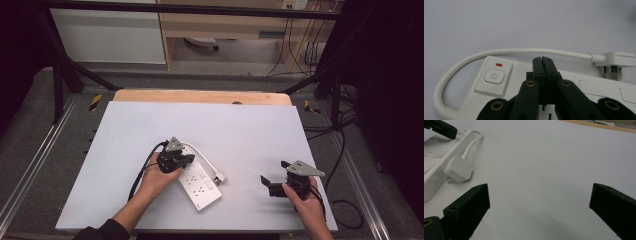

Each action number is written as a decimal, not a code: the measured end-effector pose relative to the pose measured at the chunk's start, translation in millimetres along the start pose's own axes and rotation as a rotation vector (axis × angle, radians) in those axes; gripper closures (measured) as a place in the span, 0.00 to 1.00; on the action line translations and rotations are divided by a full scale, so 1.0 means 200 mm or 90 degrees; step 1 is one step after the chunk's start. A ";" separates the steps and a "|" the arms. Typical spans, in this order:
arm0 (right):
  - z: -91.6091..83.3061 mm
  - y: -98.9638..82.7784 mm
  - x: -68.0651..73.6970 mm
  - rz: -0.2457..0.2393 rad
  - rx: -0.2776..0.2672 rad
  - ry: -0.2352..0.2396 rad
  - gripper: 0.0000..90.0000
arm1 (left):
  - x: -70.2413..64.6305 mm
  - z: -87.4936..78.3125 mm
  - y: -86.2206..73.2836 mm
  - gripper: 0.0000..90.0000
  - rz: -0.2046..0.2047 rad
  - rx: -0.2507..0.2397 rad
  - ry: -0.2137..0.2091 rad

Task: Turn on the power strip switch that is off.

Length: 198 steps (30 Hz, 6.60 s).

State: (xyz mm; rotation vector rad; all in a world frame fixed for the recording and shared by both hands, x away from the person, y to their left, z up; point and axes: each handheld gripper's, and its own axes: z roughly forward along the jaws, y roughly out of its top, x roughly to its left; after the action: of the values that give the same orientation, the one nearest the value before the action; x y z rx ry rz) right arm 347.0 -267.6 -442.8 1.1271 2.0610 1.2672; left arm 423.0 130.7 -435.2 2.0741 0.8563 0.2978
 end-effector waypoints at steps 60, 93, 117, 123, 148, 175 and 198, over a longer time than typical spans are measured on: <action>0.00 0.00 0.00 0.001 -0.001 -0.001 0.04 | 0.00 0.00 0.00 1.00 0.011 -0.011 0.002; 0.00 0.00 0.00 0.002 0.001 -0.002 0.04 | 0.00 -0.07 0.04 1.00 0.012 -0.066 -0.005; 0.00 0.00 0.00 0.001 0.001 -0.001 0.04 | 0.00 -0.10 0.07 0.41 -0.010 -0.125 0.026; 0.00 0.00 0.00 0.002 0.002 -0.001 0.04 | 0.01 -0.11 0.08 0.19 -0.029 -0.136 0.028; 0.00 0.00 0.00 0.004 0.000 -0.002 0.04 | 0.05 -0.26 0.12 0.07 -0.044 -0.194 0.031; -0.01 0.00 -0.01 0.014 -0.001 -0.005 0.04 | 0.24 -0.76 -0.05 0.07 -0.076 -0.290 0.110; -0.01 0.00 0.00 0.017 -0.003 -0.005 0.04 | 0.22 -0.80 -0.43 0.07 -0.093 -0.247 0.118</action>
State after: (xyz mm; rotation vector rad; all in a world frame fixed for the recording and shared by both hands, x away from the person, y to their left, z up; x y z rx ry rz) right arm 345.7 -268.1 -442.6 1.1605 2.0428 1.2773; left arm 336.8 294.5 -409.8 1.6344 0.9693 0.5373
